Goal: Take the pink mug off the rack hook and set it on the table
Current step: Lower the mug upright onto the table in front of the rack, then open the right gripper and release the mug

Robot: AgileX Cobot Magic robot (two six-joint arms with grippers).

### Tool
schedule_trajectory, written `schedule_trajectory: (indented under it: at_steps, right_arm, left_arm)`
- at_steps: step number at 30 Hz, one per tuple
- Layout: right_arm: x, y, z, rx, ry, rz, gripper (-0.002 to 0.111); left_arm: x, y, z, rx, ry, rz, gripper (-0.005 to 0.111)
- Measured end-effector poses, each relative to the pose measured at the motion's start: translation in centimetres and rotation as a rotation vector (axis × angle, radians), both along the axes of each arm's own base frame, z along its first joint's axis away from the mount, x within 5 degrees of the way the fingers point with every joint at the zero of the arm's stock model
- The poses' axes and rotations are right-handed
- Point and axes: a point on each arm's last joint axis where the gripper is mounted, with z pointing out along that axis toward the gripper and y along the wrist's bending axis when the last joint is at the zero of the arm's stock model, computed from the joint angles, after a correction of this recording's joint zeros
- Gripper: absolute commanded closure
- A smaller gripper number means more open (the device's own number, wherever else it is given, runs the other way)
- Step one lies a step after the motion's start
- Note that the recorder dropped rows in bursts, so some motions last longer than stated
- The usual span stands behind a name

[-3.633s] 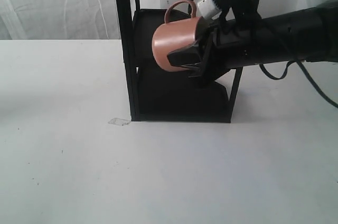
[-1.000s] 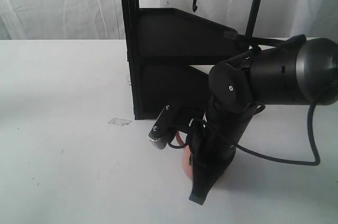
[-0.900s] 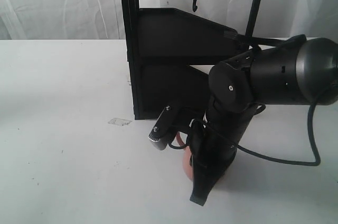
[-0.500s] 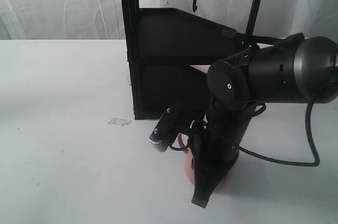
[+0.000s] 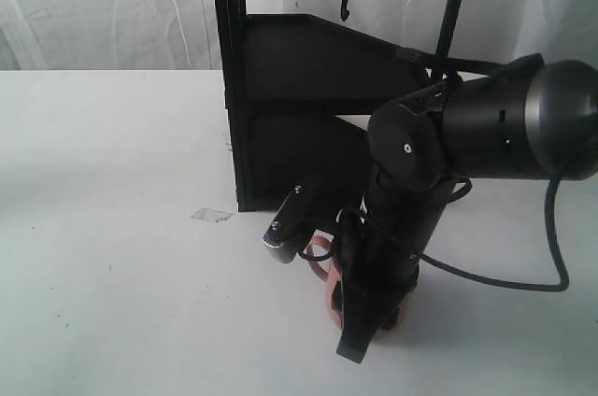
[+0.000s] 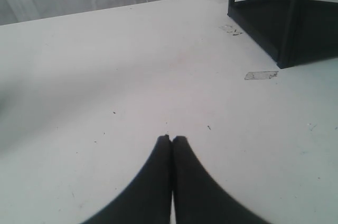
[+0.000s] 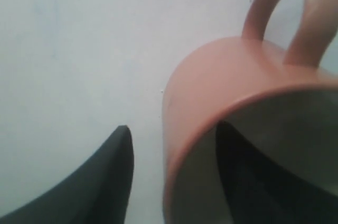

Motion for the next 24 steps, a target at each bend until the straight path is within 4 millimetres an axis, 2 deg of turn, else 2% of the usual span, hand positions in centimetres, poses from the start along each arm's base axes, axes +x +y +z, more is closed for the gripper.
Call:
schedule_trajectory:
  at_steps: [14, 20, 24]
  right_arm:
    - [-1.6, -1.3, 5.0, 0.068, -0.056, -0.050, 0.064]
    - [-3.0, -2.5, 8.6, 0.150, -0.128, -0.105, 0.078]
    - [-4.4, -3.6, 10.9, 0.215, -0.179, -0.148, 0.099]
  left_arm:
    - [0.0, 0.0, 0.0, 0.000, 0.000, 0.000, 0.107]
    - [0.0, 0.0, 0.0, 0.000, 0.000, 0.000, 0.107]
    - [0.0, 0.0, 0.0, 0.000, 0.000, 0.000, 0.107]
